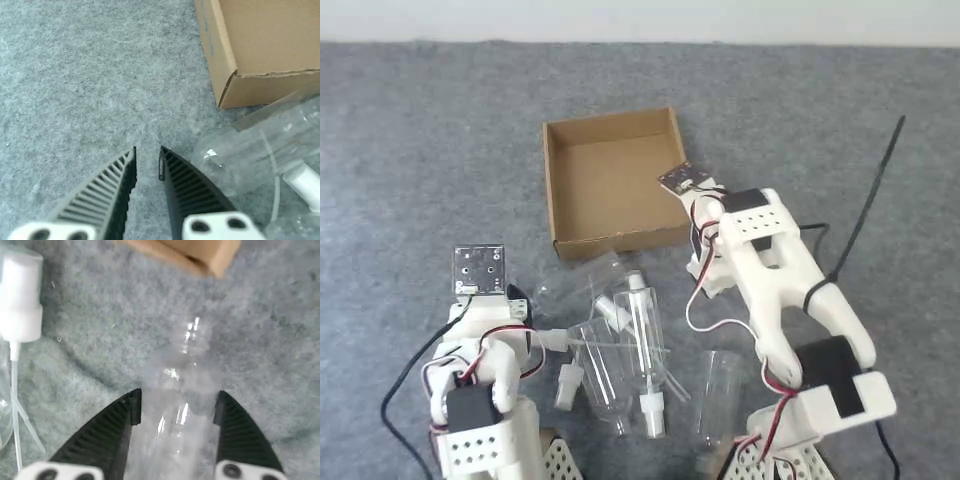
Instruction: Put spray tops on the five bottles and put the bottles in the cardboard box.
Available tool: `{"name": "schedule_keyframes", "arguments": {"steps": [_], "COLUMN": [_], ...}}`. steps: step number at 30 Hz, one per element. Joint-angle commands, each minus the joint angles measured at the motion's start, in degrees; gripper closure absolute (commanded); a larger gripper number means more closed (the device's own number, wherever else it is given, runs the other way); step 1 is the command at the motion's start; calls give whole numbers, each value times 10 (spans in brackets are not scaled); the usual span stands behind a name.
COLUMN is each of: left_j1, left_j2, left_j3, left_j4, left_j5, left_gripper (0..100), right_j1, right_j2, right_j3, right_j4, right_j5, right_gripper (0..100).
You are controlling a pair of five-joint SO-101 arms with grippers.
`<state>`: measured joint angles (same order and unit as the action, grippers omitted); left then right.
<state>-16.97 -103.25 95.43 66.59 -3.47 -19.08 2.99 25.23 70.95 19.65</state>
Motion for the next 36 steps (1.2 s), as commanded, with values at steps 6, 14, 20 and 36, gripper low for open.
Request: {"name": "schedule_keyframes", "arguments": {"steps": [6,14,20,36], "left_j1": [-4,-4,-4,-4], "left_j2": [-10,-10,-10,-10], "left_j3": [-25,-19,-19,-19], "left_j4": [-16,-22,-23,-23], "left_j5": [-4,-4,-4,-4], "left_gripper": [923,923,923,923], "right_j1": [-5,-3,12,11], "right_j2": [17,0,-84,-375], "right_j3": [-24,-23,-13,97], "right_j4": [-16,-14,29,31], "right_j5": [-5,-6,-12,-84], "right_gripper": [834,907,914,915]}}
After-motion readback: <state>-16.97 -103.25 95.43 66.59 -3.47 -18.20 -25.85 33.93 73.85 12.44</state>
